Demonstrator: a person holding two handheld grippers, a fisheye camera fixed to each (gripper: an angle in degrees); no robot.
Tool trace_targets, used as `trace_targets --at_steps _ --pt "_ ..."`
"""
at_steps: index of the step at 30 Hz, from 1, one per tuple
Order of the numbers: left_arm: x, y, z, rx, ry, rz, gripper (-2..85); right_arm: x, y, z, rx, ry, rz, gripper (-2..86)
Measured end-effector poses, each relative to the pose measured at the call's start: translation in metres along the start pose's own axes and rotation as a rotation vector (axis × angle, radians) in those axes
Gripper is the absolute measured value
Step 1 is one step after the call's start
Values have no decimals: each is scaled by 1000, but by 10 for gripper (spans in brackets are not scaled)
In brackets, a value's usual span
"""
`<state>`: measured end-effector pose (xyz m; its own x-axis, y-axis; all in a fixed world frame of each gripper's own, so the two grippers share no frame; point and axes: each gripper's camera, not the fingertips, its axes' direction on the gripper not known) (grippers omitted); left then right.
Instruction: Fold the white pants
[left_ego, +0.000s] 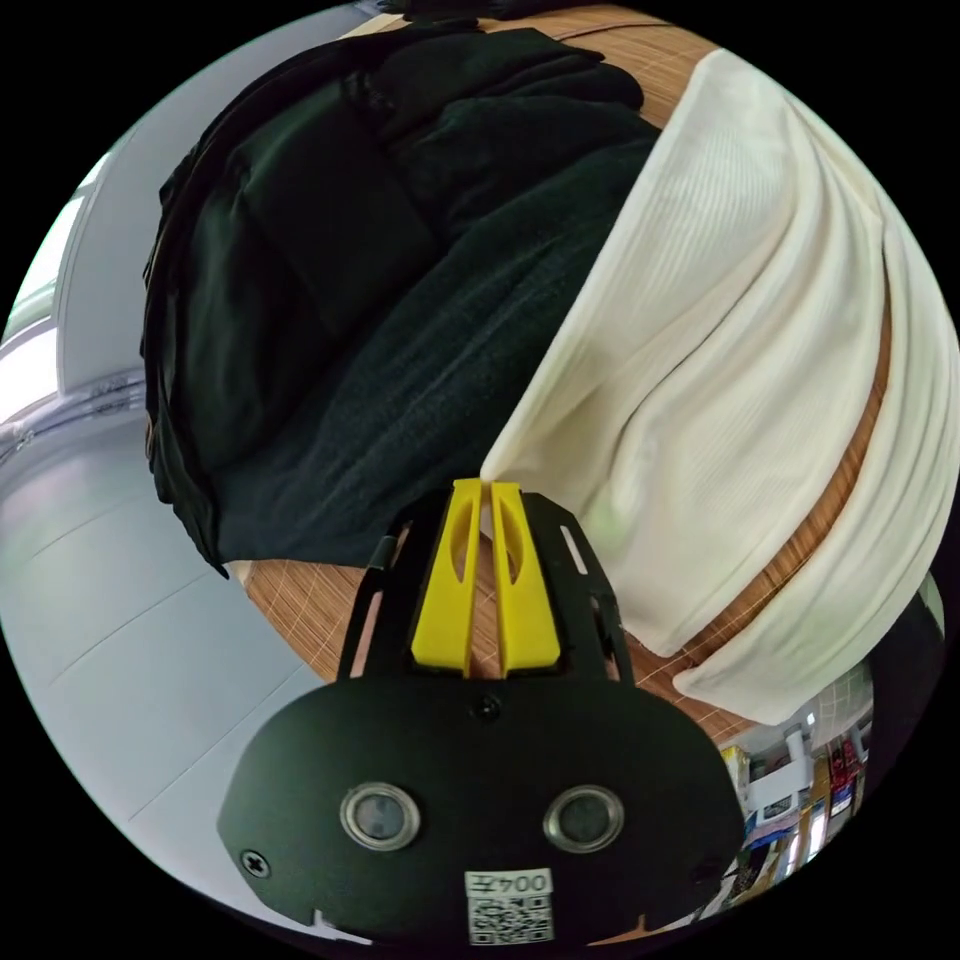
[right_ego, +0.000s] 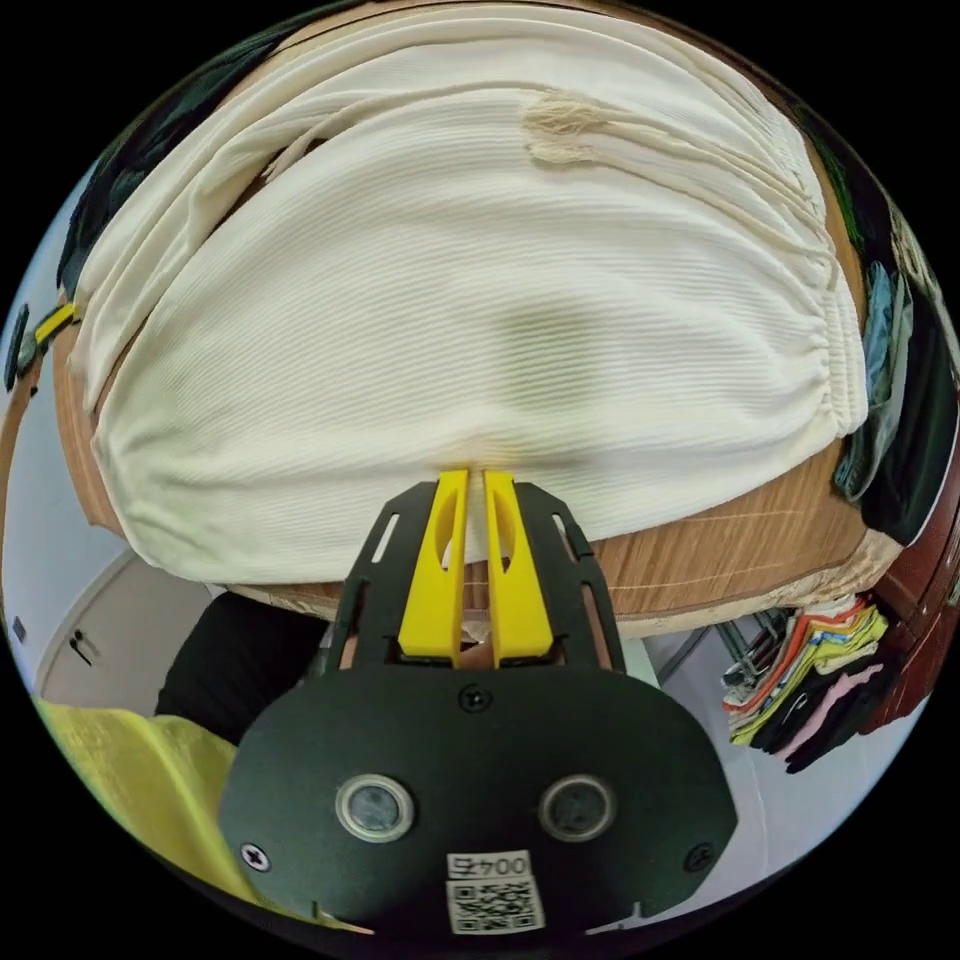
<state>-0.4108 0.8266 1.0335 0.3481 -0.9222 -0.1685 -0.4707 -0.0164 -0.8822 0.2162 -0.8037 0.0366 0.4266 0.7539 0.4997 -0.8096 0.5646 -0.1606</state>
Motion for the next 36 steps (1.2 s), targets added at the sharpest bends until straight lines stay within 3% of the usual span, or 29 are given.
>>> trace_targets --at_steps 3,5,11,18,26,30,32,36 --pt "3 2 -8 0 4 -12 20 -8 5 -20 67 57 -76 22" --pt "3 9 -20 20 7 -23 15 -11 6 -59 255 48 -126 18" --pt "1 24 -48 87 48 -115 11 -30 -50 -127 496 158 -381 102" --pt "19 25 -62 53 33 -149 11 -49 -168 -155 412 332 -552 121" --pt "41 22 -70 -7 20 -174 10 -64 -264 -117 99 619 -801 113" --pt "49 19 -75 -21 -1 -183 11 -64 -279 -96 35 645 -806 91" --pt "52 19 -79 -22 -5 -198 10 -64 -283 -96 32 570 -792 35" --pt "61 26 -85 -24 -18 -214 9 -62 -269 -104 36 515 -800 15"
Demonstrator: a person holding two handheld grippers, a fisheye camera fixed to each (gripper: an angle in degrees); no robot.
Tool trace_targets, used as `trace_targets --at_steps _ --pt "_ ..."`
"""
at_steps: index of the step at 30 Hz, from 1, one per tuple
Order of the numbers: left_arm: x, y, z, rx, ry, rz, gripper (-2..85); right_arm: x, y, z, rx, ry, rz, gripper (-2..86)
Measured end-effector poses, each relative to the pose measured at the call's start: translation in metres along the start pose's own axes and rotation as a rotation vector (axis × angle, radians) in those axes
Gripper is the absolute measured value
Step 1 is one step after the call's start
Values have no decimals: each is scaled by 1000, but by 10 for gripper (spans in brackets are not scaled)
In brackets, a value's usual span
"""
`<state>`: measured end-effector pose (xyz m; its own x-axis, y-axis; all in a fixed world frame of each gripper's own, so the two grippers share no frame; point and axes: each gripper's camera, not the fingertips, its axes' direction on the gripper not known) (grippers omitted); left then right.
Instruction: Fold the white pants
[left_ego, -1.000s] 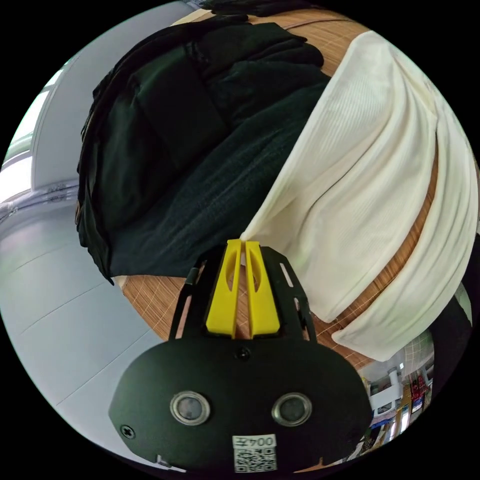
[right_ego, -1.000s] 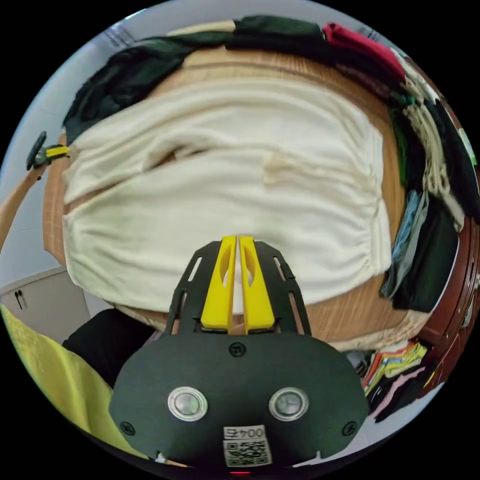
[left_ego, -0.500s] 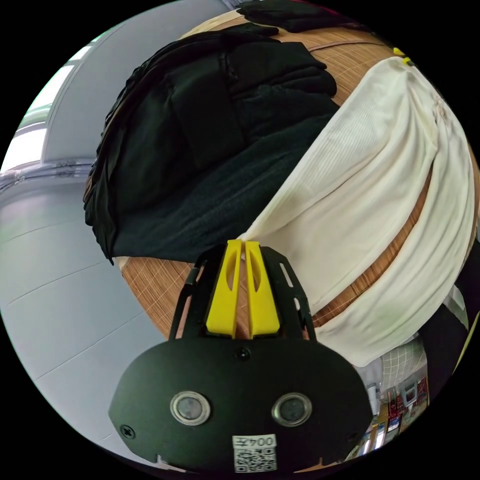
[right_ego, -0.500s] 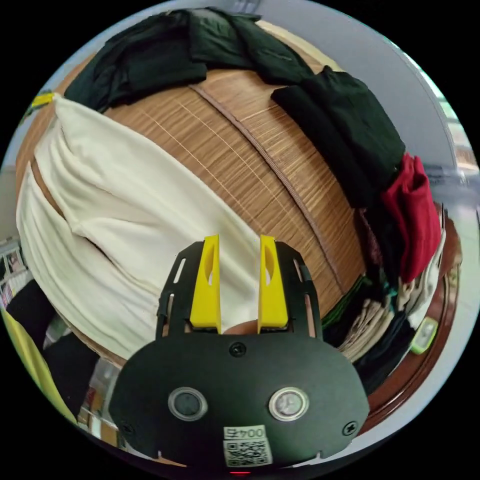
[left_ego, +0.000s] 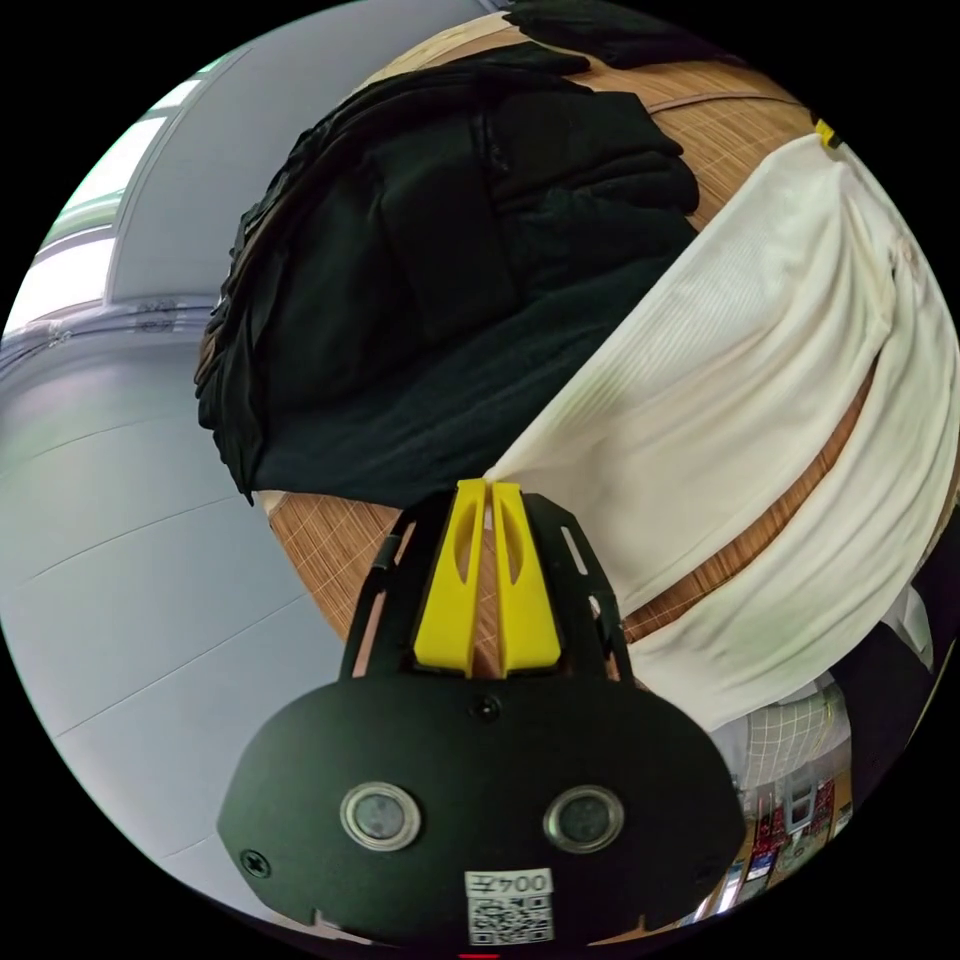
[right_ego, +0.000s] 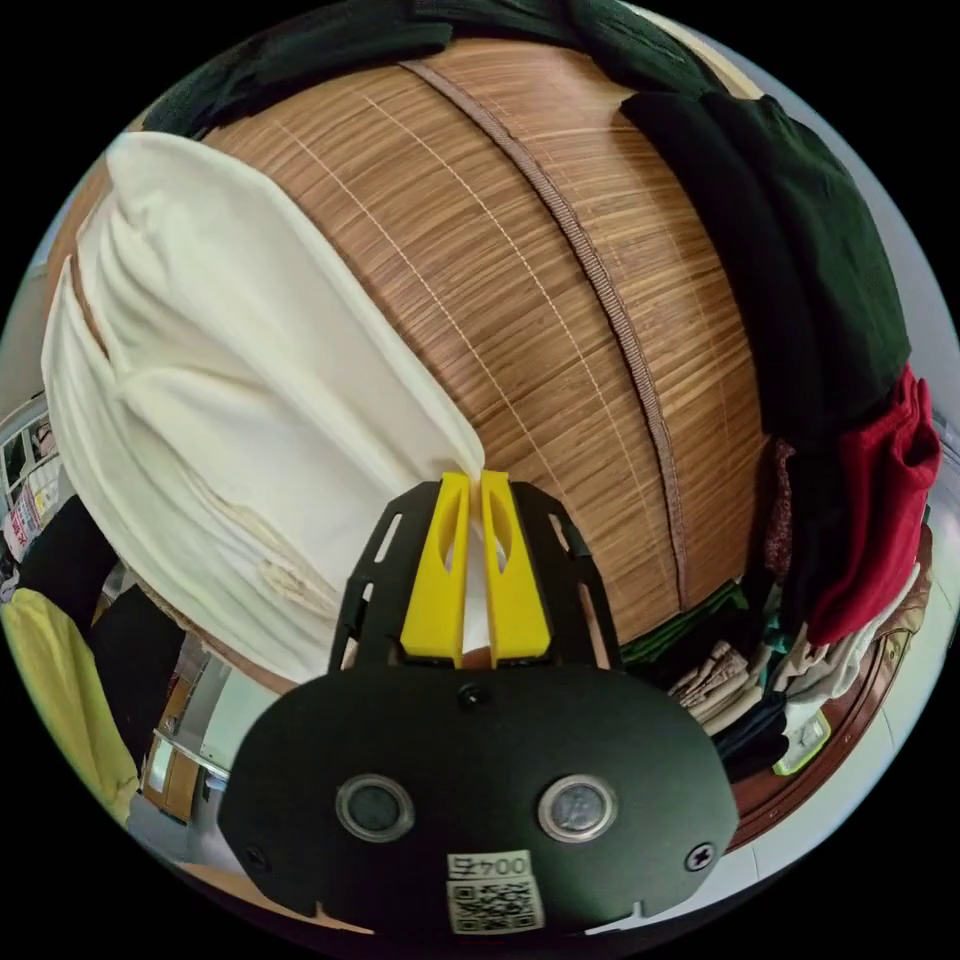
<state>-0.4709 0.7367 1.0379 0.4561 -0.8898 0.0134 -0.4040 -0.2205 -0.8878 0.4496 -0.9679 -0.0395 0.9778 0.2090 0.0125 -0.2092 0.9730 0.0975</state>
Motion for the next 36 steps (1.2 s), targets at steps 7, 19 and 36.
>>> trace_targets --at_steps 7,19,36 --pt "14 49 -44 60 -23 -64 8 -19 71 -66 122 12 62 0" --pt "105 227 -114 170 -79 -247 9 -135 213 -86 301 5 259 -4" --pt "285 295 -21 -64 -21 -291 8 -270 235 61 95 78 407 -1"
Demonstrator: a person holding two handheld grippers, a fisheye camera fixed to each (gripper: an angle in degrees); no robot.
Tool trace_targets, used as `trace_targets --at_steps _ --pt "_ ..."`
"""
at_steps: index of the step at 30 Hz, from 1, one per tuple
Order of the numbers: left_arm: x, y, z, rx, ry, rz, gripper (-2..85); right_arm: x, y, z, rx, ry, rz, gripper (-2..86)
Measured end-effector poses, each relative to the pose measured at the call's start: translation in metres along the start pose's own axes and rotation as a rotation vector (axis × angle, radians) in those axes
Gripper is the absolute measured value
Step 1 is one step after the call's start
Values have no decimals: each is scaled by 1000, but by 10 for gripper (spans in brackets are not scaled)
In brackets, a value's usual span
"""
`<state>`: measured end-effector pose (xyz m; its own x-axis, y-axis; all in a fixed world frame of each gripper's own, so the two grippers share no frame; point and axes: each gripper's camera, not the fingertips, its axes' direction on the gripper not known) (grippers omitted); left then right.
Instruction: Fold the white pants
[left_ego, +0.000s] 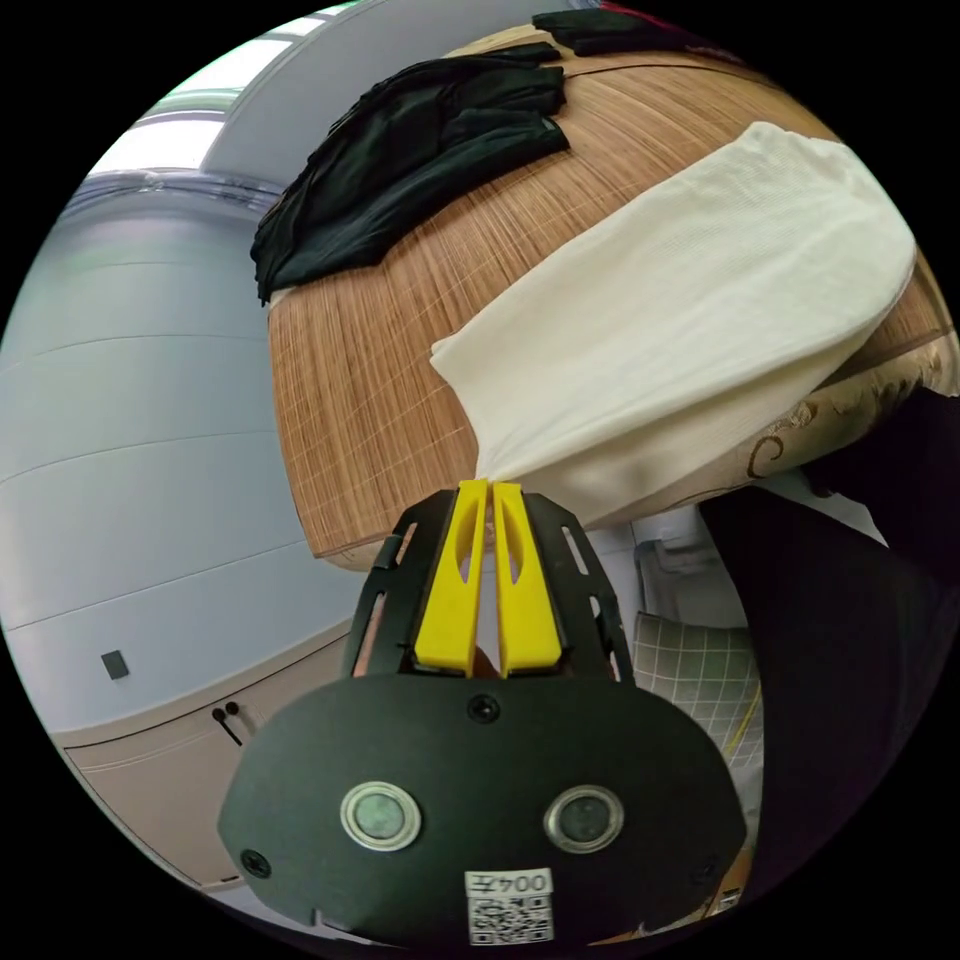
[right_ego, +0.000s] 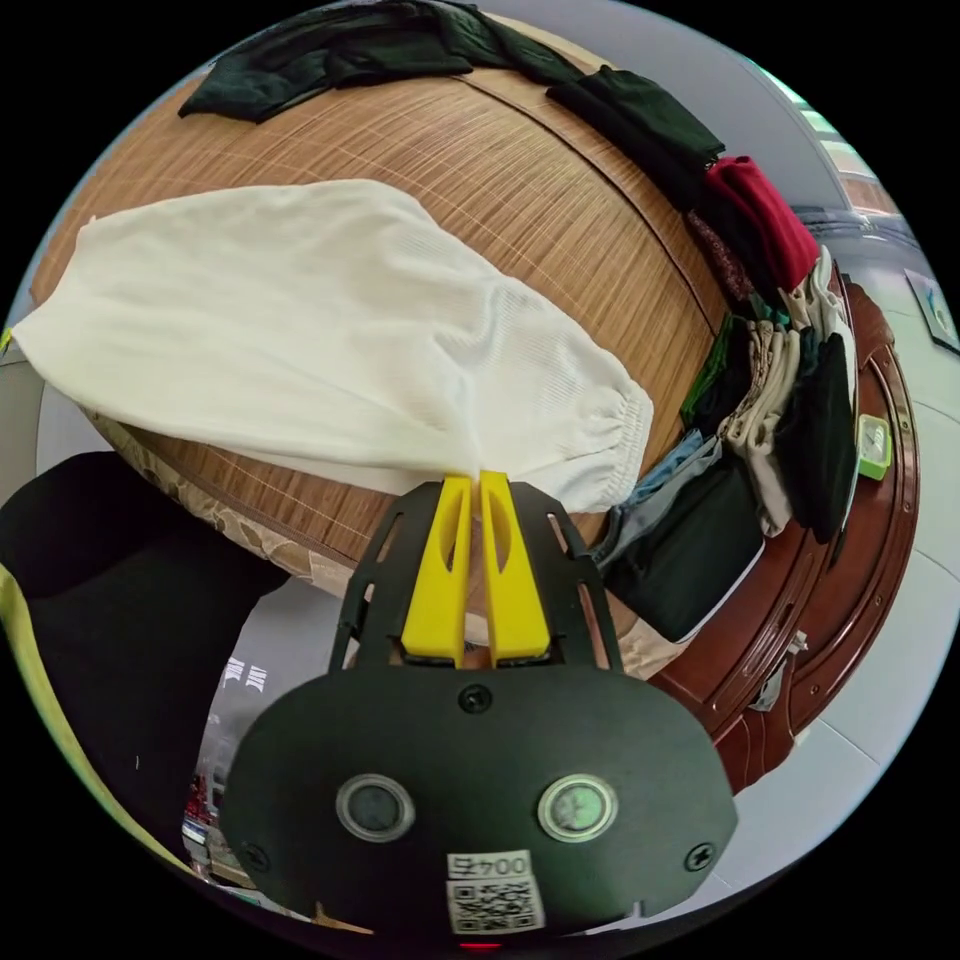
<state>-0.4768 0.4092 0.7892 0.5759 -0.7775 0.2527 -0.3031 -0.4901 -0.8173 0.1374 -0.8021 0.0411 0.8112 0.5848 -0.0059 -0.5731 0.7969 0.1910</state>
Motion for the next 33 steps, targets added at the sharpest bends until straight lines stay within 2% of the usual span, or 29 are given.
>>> trace_targets --at_steps 9,13,19,24,27,29,33 --pt "11 2 15 -3 -22 88 16 7 4 35 -62 -17 13 15" --pt "17 -6 40 -77 40 95 35 3 6 71 -166 -26 18 40" --pt "7 -8 86 -245 167 73 108 11 19 104 -285 -79 66 108" --pt "-50 3 100 -191 368 -107 114 43 47 87 -191 -173 245 106" --pt "-92 -12 108 -84 470 -222 102 44 52 64 -64 -321 276 100" --pt "-120 -37 122 -15 531 -277 96 29 42 49 11 -502 242 102" --pt "-145 -85 145 38 494 -180 91 -3 13 28 88 -684 163 106"
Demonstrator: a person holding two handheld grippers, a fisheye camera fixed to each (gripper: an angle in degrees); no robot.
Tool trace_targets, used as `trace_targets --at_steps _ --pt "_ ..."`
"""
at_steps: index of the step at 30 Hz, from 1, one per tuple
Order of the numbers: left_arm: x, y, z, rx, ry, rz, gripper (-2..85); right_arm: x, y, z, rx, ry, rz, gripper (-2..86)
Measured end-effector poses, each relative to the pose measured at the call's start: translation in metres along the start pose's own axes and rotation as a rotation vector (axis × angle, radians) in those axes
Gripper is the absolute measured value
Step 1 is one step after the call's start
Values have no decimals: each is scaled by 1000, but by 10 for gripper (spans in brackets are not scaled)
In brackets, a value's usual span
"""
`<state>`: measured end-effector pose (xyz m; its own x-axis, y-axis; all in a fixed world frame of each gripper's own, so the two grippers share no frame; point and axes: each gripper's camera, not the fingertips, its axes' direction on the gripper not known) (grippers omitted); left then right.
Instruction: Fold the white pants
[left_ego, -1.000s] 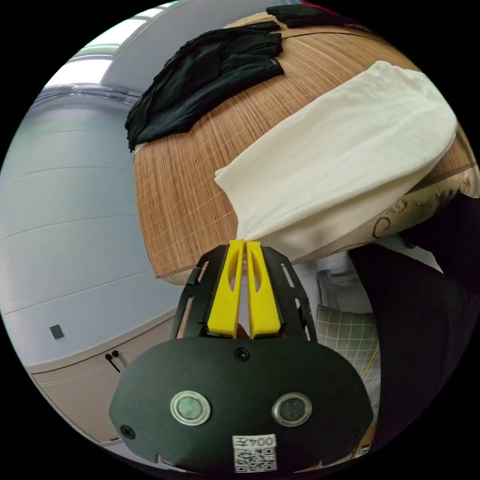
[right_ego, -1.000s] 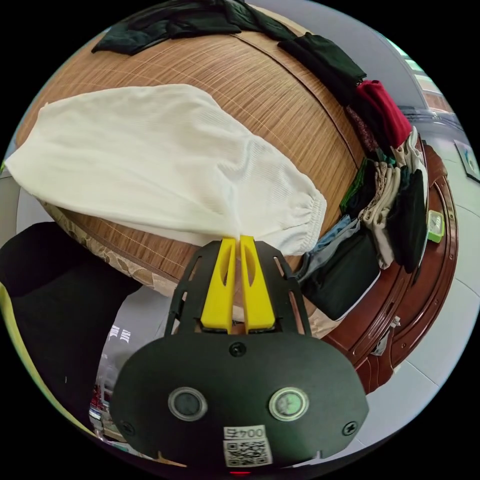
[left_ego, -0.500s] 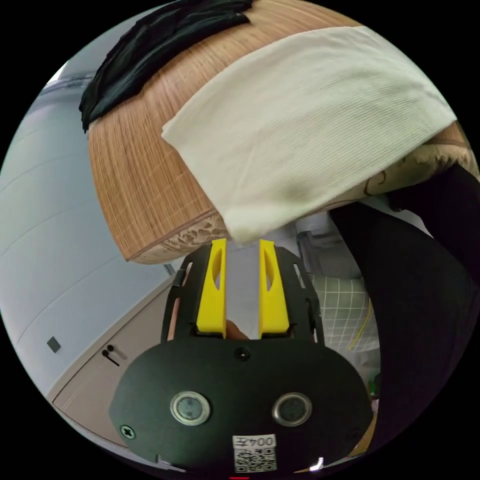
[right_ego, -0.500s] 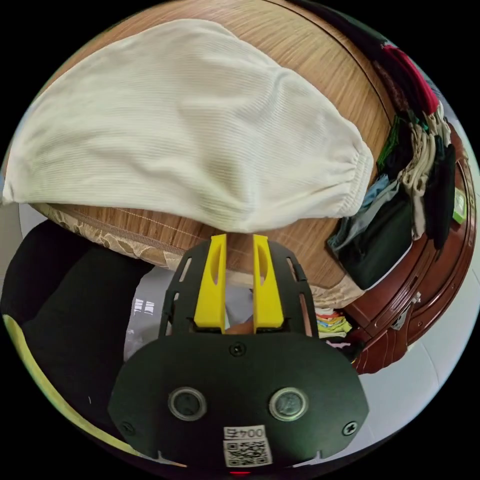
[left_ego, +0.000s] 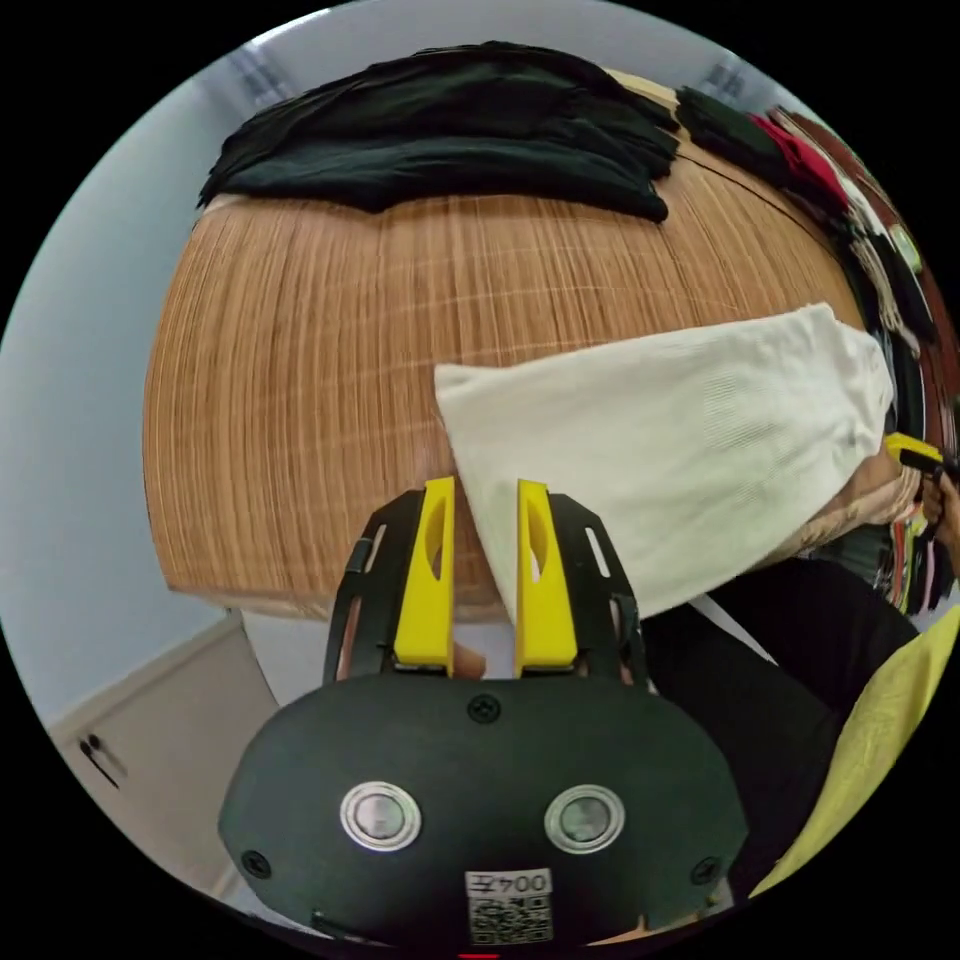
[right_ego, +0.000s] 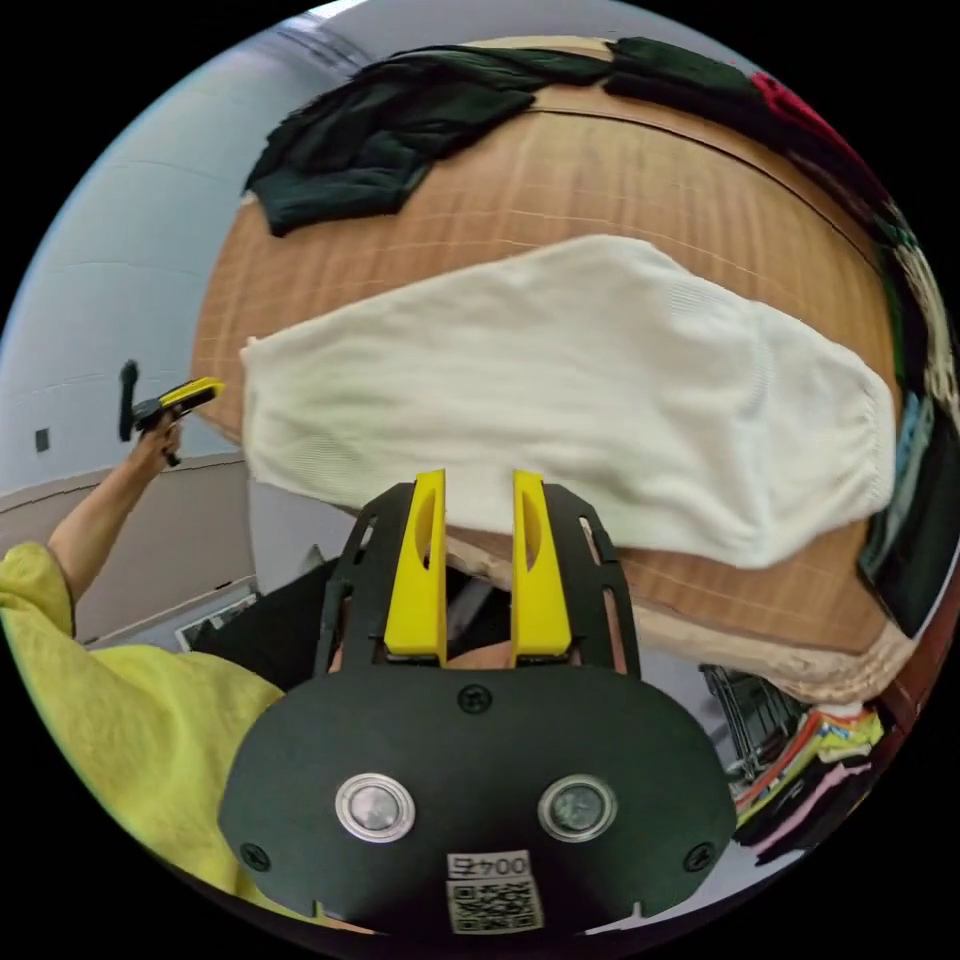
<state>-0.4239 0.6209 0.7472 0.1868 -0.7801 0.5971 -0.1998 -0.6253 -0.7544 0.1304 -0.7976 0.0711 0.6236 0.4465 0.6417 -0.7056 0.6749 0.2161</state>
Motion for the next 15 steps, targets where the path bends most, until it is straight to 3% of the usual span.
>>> trace_targets --at_steps 8,15 --pt "-19 -66 37 -52 -103 408 63 -65 -46 21 -2 -189 -146 97" --pt "-36 -63 38 -68 29 399 21 -77 -54 27 -15 -230 -171 89"
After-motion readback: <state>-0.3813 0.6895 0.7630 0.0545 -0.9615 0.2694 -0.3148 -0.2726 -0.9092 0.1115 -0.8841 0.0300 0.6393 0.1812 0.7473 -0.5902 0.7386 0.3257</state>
